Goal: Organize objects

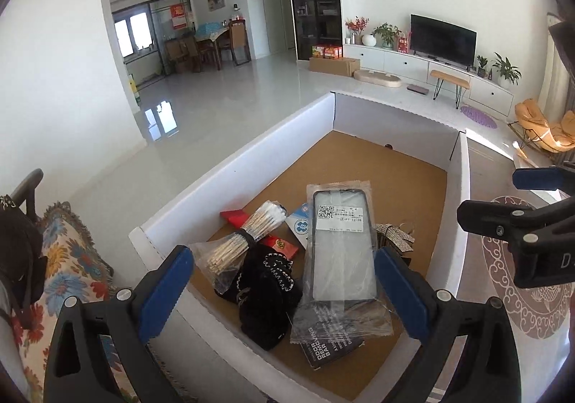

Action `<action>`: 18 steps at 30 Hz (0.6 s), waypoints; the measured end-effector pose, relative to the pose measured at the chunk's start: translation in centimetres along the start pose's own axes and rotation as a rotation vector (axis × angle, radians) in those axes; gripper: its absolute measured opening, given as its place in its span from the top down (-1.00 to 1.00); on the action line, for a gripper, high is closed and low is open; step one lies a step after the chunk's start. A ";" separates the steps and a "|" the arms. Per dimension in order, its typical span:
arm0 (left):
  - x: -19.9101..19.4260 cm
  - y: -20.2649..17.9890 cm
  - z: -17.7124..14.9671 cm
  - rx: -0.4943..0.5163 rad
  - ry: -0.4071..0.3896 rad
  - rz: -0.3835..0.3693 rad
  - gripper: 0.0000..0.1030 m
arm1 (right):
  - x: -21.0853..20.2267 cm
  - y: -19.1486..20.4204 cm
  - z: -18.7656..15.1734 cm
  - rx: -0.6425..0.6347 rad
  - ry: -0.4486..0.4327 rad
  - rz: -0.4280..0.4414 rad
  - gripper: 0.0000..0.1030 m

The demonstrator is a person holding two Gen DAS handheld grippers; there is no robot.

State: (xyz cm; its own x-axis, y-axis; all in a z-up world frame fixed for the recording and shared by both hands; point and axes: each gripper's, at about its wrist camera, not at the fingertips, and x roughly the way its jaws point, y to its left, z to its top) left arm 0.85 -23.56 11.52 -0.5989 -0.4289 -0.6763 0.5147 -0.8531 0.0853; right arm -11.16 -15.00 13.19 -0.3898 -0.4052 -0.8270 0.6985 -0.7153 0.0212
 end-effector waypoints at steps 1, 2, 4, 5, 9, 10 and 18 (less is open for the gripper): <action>-0.3 0.1 -0.1 -0.009 0.003 -0.015 -0.99 | -0.1 0.1 -0.1 -0.002 -0.003 -0.006 -1.00; -0.4 0.3 0.0 -0.020 0.010 -0.024 -0.99 | -0.2 0.2 0.0 -0.004 -0.007 -0.011 -1.00; -0.4 0.5 0.0 -0.040 0.031 -0.024 -0.99 | -0.3 0.5 0.1 -0.016 -0.021 -0.021 -1.00; -0.3 0.7 0.0 -0.045 0.038 -0.016 -0.99 | -0.4 0.6 0.1 -0.024 -0.027 -0.026 -1.00; -0.1 0.8 0.0 -0.047 0.045 0.001 -0.99 | -0.6 1.3 0.2 -0.048 -0.045 -0.035 -1.00; -0.2 0.8 0.0 -0.049 0.043 0.003 -0.99 | -0.6 1.4 0.2 -0.050 -0.047 -0.032 -1.00; 0.2 0.4 -0.4 -0.038 0.041 0.008 -0.99 | 0.1 1.5 0.4 -0.034 -0.046 -0.024 -1.00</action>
State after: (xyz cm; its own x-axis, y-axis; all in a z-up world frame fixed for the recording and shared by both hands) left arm 1.12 -23.86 11.12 -0.5695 -0.4226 -0.7050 0.5428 -0.8375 0.0635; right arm -10.38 -16.33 13.39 -0.4330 -0.4148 -0.8003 0.7086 -0.7054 -0.0178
